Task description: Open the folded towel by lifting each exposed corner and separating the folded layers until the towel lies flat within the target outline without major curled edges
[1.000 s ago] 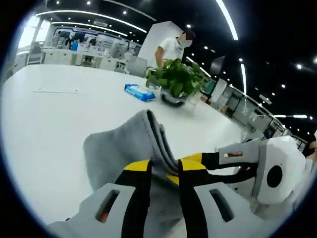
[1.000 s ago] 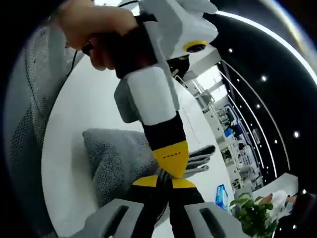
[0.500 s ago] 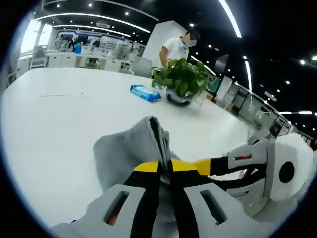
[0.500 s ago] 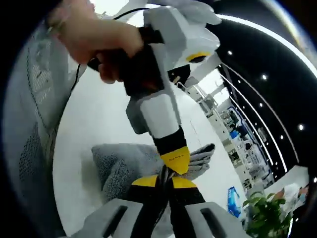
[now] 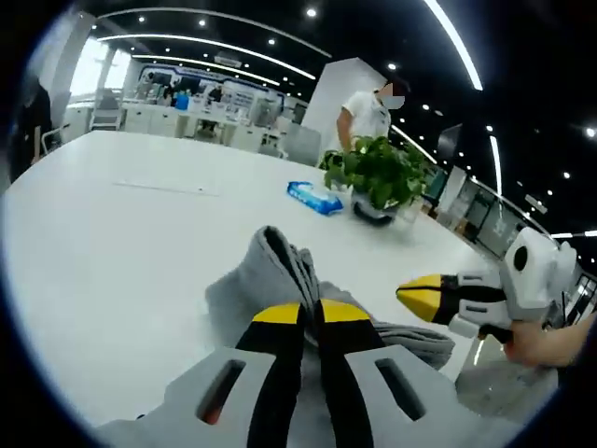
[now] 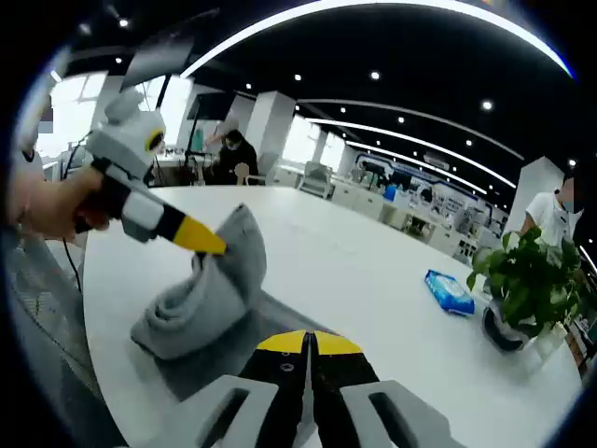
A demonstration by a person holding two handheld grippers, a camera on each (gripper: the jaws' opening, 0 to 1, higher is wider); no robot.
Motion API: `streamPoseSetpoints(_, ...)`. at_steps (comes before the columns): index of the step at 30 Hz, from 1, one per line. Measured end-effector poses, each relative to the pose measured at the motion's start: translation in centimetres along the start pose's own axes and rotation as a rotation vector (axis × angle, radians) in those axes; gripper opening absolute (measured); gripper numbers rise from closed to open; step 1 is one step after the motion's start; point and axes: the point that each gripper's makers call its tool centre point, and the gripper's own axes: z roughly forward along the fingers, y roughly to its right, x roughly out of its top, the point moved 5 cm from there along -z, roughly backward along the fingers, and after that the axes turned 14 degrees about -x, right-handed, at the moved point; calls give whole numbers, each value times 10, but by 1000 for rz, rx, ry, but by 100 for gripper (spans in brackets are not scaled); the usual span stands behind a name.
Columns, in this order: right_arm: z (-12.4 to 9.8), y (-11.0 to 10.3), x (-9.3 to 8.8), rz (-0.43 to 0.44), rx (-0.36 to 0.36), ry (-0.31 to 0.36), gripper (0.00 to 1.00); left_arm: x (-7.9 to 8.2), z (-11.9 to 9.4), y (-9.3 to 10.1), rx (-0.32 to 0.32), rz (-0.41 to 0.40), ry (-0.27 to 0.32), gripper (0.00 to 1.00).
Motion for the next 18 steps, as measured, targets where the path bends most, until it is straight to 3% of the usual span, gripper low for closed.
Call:
streamPoseSetpoints(1, 4, -6, -8, 18, 31, -42, 0, 1, 0, 1, 1, 3, 1, 4)
streamPoseSetpoints(2, 6, -19, -18, 58, 109, -111, 0, 1, 0, 2, 1, 9, 2, 4)
streamPoseSetpoints(4, 5, -35, -23, 96, 182, -141, 0, 2, 1, 3, -2, 19, 0, 4)
streamPoseSetpoints(6, 7, -47, -25, -7, 216, -123, 0, 3, 1, 4, -7, 33, -1, 4)
streamPoseSetpoints(8, 10, -52, -29, -132, 200, -100, 0, 4, 1, 5, -11, 36, 4, 4)
streamPoseSetpoints(10, 9, -52, -27, -182, 205, -69, 0, 3, 1, 4, -16, 23, 5, 4)
streamPoseSetpoints(13, 8, -49, -28, -125, 213, -87, 0, 5, 0, 2, -16, 5, 17, 4)
streamPoseSetpoints(18, 8, -44, -30, -129, 197, -108, 0, 7, -2, 1, -10, -6, 34, 4)
